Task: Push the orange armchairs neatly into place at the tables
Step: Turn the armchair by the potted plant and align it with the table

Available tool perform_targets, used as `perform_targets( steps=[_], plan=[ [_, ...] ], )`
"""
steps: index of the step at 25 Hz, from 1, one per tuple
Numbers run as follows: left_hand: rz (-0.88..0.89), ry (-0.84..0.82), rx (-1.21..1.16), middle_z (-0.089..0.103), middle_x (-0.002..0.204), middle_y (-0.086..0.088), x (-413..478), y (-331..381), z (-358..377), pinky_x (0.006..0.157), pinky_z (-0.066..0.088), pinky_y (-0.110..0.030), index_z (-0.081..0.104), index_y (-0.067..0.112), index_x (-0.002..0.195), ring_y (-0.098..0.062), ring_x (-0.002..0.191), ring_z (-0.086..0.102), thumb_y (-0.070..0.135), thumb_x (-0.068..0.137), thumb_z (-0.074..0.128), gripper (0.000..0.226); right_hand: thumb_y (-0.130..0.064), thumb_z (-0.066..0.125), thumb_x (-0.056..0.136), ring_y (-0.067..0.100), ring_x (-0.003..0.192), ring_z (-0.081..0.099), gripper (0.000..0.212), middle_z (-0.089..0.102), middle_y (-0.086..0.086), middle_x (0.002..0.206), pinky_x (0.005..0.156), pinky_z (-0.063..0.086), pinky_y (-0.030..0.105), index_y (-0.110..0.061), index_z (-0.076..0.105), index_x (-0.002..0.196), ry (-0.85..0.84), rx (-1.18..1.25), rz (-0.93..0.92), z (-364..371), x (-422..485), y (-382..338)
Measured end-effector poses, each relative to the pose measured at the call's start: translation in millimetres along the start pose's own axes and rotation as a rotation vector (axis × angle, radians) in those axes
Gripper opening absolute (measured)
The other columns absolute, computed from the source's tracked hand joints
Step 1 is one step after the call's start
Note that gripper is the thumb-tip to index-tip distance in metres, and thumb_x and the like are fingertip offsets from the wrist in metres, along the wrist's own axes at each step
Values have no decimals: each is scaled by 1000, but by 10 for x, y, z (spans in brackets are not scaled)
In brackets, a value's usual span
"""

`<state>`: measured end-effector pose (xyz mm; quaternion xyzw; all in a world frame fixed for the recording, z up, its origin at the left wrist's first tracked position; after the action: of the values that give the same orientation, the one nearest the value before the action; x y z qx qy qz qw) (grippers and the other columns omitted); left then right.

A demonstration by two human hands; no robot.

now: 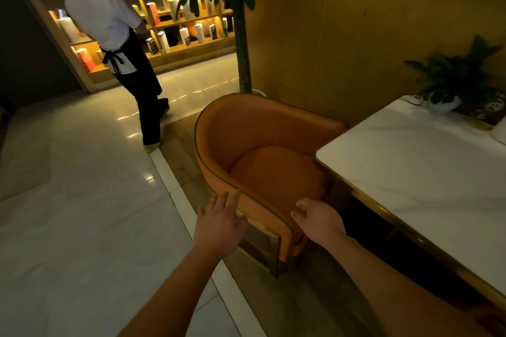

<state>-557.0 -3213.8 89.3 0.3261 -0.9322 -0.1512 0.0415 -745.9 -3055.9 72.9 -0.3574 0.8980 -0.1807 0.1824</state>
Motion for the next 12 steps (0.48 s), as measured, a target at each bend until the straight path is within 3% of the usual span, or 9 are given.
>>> perform_targets(
  steps=[6,12],
  plan=[
    [131,-180,66,27,162,-4,972,-919,-86,119,19,-62,19,29,156,-28,150,21,52,99,36,65,-47,47,102,14,124,57,47,61,-5,135,98,48,32,-26,50,144,-11,24,138,506,655,-773],
    [224,-293,161,28,158,-2,2309,-1480,211,118,21,-63,25,31,154,-27,148,22,48,99,43,60,-50,39,103,24,129,54,49,60,2,139,103,46,38,-28,48,146,-72,84,305,1158,1821,-863]
  ],
)
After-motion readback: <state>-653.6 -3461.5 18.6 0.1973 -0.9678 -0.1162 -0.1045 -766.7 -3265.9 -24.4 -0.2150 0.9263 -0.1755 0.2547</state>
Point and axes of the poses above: each hand's wrist, its own x-axis towards the middle knuckle, its own z-axis out of the palm, y = z × x, the point moved 1 cm from there along x, towards the middle knuckle
